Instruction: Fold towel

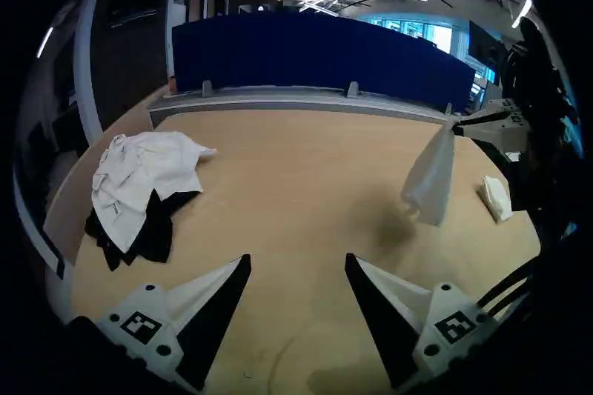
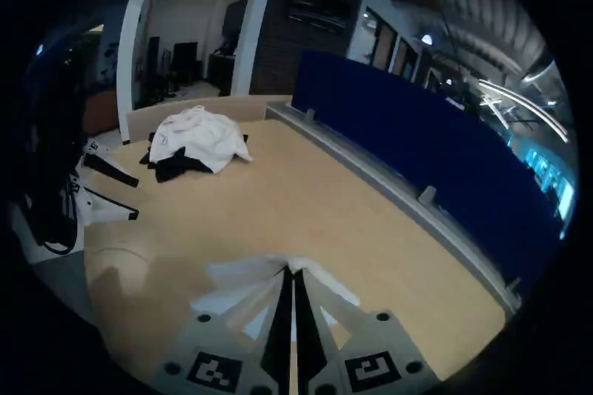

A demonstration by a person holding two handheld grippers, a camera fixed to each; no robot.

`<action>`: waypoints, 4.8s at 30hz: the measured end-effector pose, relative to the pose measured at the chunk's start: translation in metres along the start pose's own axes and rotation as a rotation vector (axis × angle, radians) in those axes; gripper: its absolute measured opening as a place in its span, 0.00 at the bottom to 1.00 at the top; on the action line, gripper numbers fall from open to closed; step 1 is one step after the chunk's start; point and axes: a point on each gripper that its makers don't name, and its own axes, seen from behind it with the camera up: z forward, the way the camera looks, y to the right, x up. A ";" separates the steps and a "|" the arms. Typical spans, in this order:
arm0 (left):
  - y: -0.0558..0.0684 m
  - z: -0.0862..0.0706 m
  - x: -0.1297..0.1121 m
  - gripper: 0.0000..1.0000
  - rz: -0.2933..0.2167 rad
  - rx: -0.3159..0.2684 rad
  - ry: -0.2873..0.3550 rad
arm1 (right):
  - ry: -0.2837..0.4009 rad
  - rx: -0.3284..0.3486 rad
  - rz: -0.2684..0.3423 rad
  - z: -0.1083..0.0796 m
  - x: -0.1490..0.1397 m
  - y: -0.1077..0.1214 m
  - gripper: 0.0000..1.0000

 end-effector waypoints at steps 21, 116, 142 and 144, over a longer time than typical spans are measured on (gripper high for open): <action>0.007 0.005 0.010 0.94 0.019 -0.014 0.005 | 0.018 -0.062 0.035 -0.033 0.002 0.051 0.02; 0.082 0.034 0.013 0.94 0.143 -0.056 -0.067 | -0.329 -0.380 0.276 -0.252 -0.323 0.245 0.02; 0.081 0.031 0.010 0.94 0.161 -0.050 -0.070 | -0.544 -0.449 0.450 -0.256 -0.452 0.200 0.03; 0.080 0.032 0.010 0.94 0.162 -0.048 -0.069 | -0.553 -0.456 0.461 -0.254 -0.456 0.199 0.03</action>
